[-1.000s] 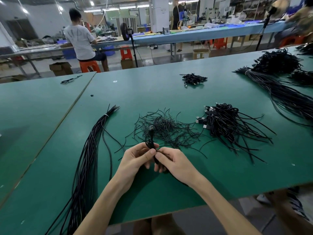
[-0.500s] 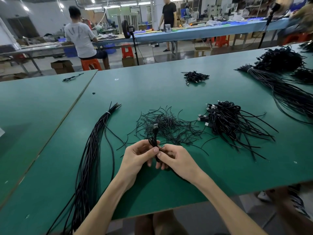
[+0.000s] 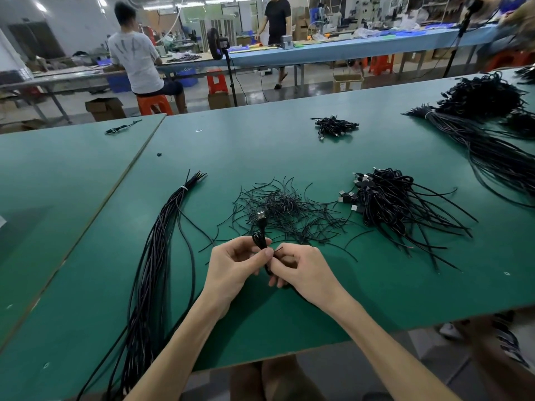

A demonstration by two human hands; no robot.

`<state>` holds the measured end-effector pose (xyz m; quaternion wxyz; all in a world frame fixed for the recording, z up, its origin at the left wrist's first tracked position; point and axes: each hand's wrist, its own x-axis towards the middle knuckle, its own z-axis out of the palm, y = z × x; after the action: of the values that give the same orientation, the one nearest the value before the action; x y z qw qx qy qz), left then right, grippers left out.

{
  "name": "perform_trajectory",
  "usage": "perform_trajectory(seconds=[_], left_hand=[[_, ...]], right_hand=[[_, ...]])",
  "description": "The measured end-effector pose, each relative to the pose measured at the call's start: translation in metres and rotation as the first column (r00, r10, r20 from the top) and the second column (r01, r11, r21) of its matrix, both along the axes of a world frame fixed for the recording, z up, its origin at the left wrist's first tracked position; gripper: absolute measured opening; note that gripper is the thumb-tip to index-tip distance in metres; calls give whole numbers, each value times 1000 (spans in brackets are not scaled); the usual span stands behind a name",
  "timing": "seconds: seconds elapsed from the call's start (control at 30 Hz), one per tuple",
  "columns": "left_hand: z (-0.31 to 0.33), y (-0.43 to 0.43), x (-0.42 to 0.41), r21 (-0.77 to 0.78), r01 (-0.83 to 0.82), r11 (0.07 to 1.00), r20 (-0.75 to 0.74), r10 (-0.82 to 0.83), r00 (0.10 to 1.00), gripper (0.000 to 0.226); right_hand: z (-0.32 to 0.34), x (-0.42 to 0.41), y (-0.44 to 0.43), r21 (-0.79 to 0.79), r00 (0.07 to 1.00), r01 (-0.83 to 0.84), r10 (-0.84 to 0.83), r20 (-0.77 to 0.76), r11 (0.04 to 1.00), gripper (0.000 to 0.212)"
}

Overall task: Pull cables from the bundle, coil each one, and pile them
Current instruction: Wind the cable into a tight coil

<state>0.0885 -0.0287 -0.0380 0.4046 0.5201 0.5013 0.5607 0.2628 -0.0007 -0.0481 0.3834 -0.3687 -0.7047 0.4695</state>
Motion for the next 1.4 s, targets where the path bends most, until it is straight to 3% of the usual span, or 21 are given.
perform_trajectory(seconds=[0.23,0.43,0.53,0.67,0.8,0.93,1.1,1.4], left_hand=[[-5,1,-2,10,-25,1000,-29,26,999,10],[-7,4,1,-28,-19,999,-47,18,999,17],[-8,4,3,-58,-48,997,-26,46,999,20],[-10,5,4,-73,-75,994,-69,70,995,19],[-8,3,-2,-44,65,997,55,-63,996,6],[-6,3,-8,-45,199,979,4,-199,980,38],[-1,2,-10,16,272,962,-26,-271,962,37],[1,0,-7,26,209,978,-10,-209,978,35]], right_hand=[[-4,-5,-2,57,998,30,-33,58,998,20],[-3,-9,-6,270,959,61,-131,251,961,29],[-2,-11,-11,384,930,44,-178,322,922,14],[-2,-11,-13,439,906,24,-206,371,898,11],[3,-7,-10,287,973,33,-96,208,957,16],[8,-2,-8,117,998,-50,48,27,992,19],[9,5,-2,-71,971,-144,126,-205,987,22],[9,8,0,-122,957,-189,154,-246,974,19]])
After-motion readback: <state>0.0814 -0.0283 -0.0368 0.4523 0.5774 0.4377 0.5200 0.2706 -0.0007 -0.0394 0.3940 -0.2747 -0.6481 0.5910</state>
